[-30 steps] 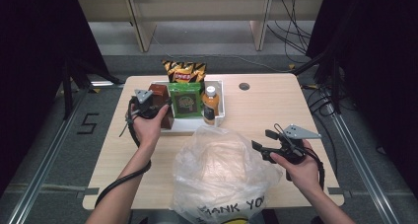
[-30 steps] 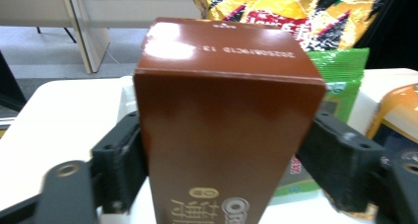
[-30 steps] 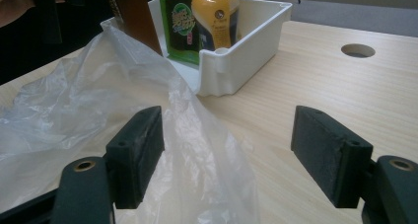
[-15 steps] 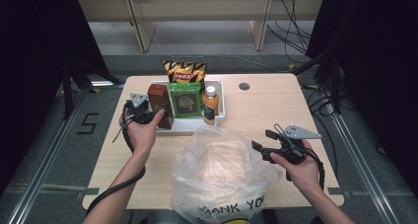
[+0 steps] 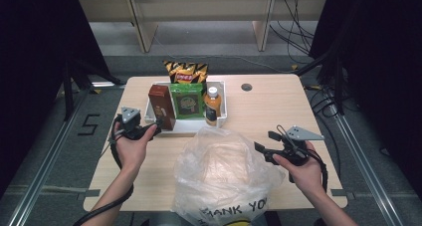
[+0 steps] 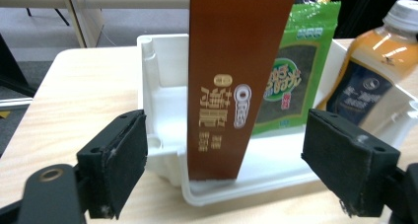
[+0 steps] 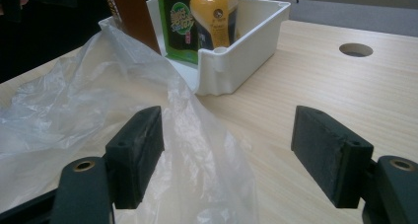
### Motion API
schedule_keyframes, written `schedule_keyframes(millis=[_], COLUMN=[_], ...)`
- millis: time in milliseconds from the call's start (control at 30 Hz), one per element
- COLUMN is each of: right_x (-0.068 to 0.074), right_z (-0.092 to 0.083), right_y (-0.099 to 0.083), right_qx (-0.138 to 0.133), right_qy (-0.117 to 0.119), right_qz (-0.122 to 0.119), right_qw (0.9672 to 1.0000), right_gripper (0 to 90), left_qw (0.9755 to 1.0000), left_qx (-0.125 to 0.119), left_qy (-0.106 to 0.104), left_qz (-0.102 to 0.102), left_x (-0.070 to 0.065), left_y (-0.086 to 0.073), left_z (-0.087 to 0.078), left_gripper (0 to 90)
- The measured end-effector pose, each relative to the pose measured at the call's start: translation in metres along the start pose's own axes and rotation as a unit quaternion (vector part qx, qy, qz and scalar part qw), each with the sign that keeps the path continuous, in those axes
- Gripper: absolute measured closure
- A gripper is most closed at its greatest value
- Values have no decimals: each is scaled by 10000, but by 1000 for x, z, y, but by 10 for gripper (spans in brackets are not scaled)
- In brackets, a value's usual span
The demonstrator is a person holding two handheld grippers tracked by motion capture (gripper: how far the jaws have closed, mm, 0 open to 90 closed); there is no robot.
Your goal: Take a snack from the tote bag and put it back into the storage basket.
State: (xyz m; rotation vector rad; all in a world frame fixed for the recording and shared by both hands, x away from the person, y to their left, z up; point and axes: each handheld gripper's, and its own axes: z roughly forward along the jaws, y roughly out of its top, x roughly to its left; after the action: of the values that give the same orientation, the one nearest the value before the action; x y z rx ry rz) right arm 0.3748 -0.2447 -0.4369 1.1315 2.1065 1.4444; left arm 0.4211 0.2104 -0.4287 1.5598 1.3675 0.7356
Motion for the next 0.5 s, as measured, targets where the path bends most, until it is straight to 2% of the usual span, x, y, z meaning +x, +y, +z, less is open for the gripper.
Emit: schedule_keyframes(millis=[133,200,233,267,367,467,500], right_x=[-1,0,-1,-1,-1,-1,1], right_z=[0,0,1,0,-1,-1,-1], right_y=[0,0,0,0,0,0,0], right_qx=[-34,16,-24,64,66,82,99], right_qy=[-8,2,13,-17,-5,-6,10], right_qz=[-125,2,-84,-87,-116,-72,49], right_qw=[9999,10000,10000,9999,9999,9999,9999], right_gripper=[287,287,287,287,286,286,285], left_qw=[10000,9999,9999,9999,9998,9997,9996], left_qx=[11,23,7,0,-42,-38,-40], left_qy=[-58,-91,-112,-119,-167,-213,-224], left_qz=[58,61,60,83,115,146,157], left_x=[1,1,1,2,2,3,3], left_y=[-3,-4,-5,-5,-8,-12,-14], left_z=[-8,-11,-13,-16,-22,-29,-31], left_gripper=[169,169,169,169,171,173,173])
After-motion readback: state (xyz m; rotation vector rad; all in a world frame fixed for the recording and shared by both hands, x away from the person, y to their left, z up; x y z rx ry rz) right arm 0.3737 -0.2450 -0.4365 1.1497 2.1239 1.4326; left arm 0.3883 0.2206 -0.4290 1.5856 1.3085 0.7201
